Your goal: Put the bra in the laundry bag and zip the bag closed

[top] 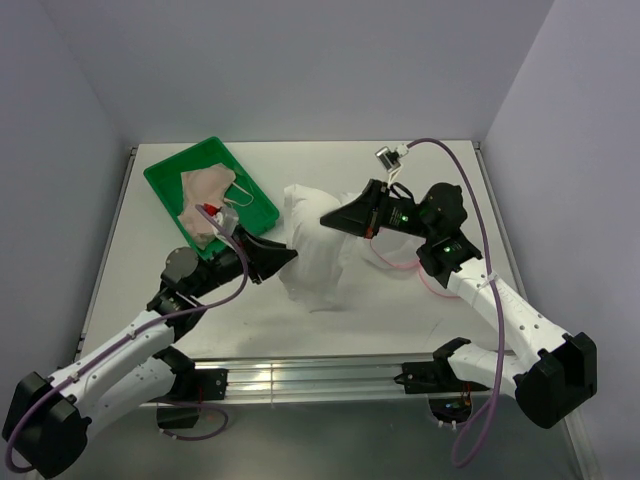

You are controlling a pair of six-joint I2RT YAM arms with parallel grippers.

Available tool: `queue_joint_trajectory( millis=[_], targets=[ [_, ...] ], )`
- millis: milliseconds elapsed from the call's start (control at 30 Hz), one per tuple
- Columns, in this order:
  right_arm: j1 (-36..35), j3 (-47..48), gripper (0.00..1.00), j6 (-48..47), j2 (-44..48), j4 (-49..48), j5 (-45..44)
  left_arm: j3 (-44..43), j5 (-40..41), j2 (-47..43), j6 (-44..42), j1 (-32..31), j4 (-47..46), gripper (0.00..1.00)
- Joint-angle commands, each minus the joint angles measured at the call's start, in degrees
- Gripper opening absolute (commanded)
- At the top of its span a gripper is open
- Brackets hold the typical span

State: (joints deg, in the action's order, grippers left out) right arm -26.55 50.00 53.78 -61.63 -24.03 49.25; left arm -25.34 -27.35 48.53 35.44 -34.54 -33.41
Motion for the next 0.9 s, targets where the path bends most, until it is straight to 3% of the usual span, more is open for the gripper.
queue_joint_trajectory(
  millis=[0, 167, 267, 467, 567, 600, 700, 800, 867],
  targets=[
    [0.6, 1.6, 0.00, 1.2, 0.2, -4.4, 1.0, -0.2, -3.0, -1.7, 0.1, -0.9, -4.4, 0.17],
    [0.9, 1.2, 0.00, 1.1, -1.0, -4.3, 0.6, -1.2, -4.3, -2.5, 0.8, -1.4, -4.5, 0.21],
    [1.8, 1.1, 0.00, 0.0, -1.4, -3.2, -0.4, -1.8, -3.6, -3.4, 1.0, -1.7, -3.6, 0.00],
    [3.9, 2.4, 0.03, -5.7, -4.2, 5.2, -3.6, -1.8, -4.4, -6.3, 4.1, -1.9, -5.5, 0.00],
    [3.8, 3.2, 0.20, -7.4, -6.7, 8.5, -4.2, -2.6, -6.3, -6.4, 7.6, -2.2, -8.9, 0.00],
    [3.8, 3.5, 0.38, -7.8, -7.1, 9.3, -4.3, -2.8, -6.8, -6.3, 8.2, -2.3, -9.8, 0.00],
    [3.8, 5.5, 0.79, -12.0, -7.6, 15.5, -6.3, -3.7, -8.3, -5.6, 11.0, -2.4, -13.6, 0.00],
    [3.8, 7.6, 0.94, -19.7, -6.1, 23.6, -11.4, -4.5, -8.5, -4.9, 13.2, -2.4, -16.8, 0.00],
    [4.0, 8.2, 0.95, -25.0, -4.0, 28.2, -16.8, -5.4, -8.1, -4.4, 13.9, -2.4, -17.5, 0.00]
  ],
)
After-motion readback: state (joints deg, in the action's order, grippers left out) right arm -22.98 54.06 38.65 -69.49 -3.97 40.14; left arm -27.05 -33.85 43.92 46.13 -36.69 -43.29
